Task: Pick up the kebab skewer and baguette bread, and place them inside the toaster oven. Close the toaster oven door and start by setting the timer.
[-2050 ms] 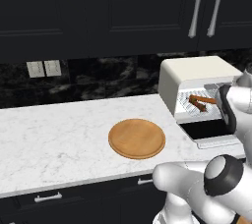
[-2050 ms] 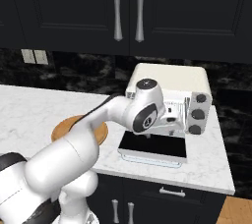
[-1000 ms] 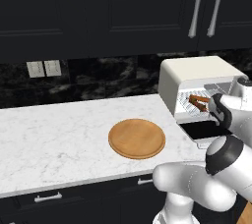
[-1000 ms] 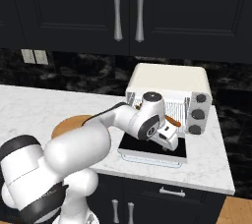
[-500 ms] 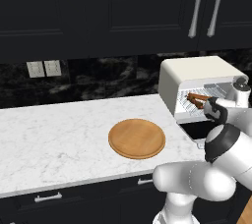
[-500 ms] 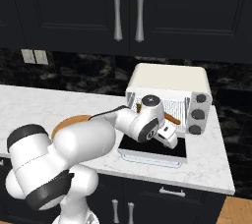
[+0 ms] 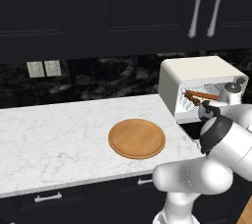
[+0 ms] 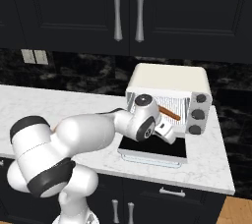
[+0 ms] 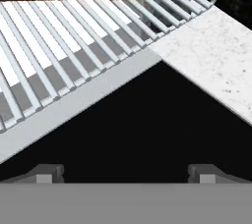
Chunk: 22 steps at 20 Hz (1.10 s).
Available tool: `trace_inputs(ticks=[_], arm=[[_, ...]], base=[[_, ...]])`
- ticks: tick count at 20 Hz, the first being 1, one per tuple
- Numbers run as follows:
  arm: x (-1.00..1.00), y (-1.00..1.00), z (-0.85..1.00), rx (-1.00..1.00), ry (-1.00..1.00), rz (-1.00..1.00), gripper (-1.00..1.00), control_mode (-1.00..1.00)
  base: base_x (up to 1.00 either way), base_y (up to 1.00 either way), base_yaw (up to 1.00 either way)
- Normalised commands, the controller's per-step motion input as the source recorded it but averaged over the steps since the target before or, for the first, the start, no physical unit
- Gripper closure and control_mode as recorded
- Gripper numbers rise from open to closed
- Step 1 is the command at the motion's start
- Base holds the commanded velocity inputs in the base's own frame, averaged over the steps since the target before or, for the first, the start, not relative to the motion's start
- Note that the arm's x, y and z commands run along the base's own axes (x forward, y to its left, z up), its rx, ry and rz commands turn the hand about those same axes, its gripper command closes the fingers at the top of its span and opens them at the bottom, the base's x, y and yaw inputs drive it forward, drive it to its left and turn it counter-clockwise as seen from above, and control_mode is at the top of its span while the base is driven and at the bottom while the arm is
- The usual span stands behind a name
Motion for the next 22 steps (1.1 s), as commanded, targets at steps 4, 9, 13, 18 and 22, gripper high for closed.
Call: trace_inputs(ticks=[4, 9, 13, 18, 22], arm=[[0.11, 0.0, -0.12, 0.0, -0.02, -0.18, -1.0, -1.0], [0.16, 0.0, -0.03, 0.05, -0.06, -0.17, -1.0, -1.0], [0.42, 0.03, 0.0, 0.1, -0.08, -0.15, -1.0, -1.0], [0.37, 0.0, 0.06, 0.1, -0.04, -0.11, -1.0, -1.0], [0.09, 0.0, 0.04, 0.12, 0.0, -0.07, -1.0, -1.0]], base=[[0.0, 0.0, 0.0], [0.0, 0.0, 0.0], [0.0, 0.0, 0.0], [0.0, 0.0, 0.0], [0.0, 0.0, 0.0]])
